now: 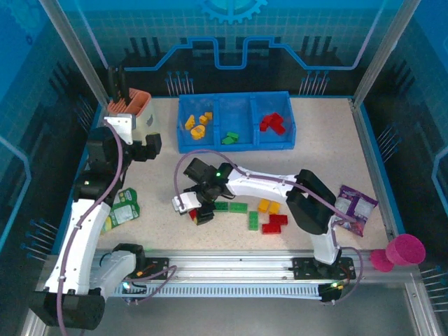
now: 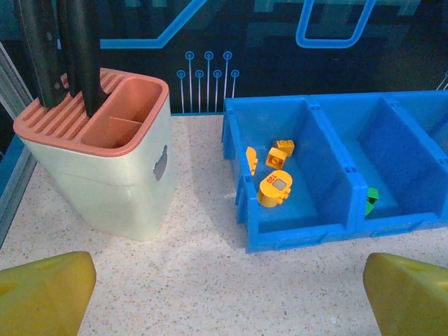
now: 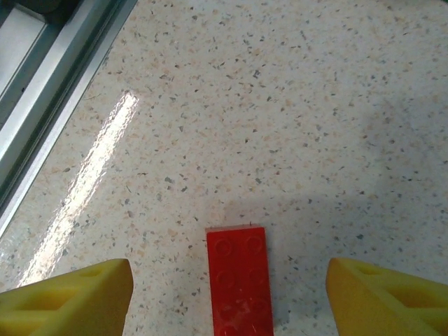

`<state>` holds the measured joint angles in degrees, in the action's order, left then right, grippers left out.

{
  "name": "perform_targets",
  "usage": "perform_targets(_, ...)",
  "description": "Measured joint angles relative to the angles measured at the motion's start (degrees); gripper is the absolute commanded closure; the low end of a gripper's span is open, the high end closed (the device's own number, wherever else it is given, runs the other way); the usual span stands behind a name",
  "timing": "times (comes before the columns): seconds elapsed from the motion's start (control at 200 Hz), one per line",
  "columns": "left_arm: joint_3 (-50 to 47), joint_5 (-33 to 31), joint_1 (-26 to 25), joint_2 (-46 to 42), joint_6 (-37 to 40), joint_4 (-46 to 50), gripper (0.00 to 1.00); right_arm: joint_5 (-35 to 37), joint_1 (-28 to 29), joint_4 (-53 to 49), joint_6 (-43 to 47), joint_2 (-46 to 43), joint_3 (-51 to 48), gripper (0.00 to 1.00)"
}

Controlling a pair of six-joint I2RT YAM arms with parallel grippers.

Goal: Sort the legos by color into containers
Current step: Pick up the lego from the bottom-center of the table.

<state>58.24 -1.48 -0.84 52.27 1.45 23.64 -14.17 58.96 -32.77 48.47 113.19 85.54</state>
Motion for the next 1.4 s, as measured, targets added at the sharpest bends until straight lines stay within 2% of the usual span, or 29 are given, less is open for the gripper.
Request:
perform_targets(0.48,-0.8,0.3,0.0,0.0,0.0,-0.5,0.01,2.2,-0.1,3.1,-0.5,6.1,-0.5,0.2)
perform_targets(0.655,-0.9,0.3,0.0,0.2,0.0,-1.0,0.01,2.8,-0.2,4.4,-0.9,6.6,-0.5,0.33)
perform_targets(0.866,-1.0,0.3,0.1,0.7,0.0,-1.1,0.01,2.4,-0.5,4.6,-0.5,7.9,-1.0,0.42)
perform_targets(1.056,-1.0,0.3,0.3,1.1,0.0,-1.3,0.01,1.0,-0.6,3.7,-0.4,8.0,-1.1,0.64)
perform_targets(1.156,-1.0,0.3,0.3,1.2,0.0,-1.3,0.01,0.4,-0.7,3.4,-0.3,8.0,-1.1,0.71)
perform_targets(1.296,-1.0,0.3,0.3,1.2,0.0,-1.3,0.01,0.2,-1.3,4.3,-0.5,7.4,-1.9,0.75)
perform_targets(1.401,-1.0,0.3,0.3,1.3,0.0,-1.3,0.01,0.5,-4.1,5.5,-2.1,5.6,-3.4,0.76)
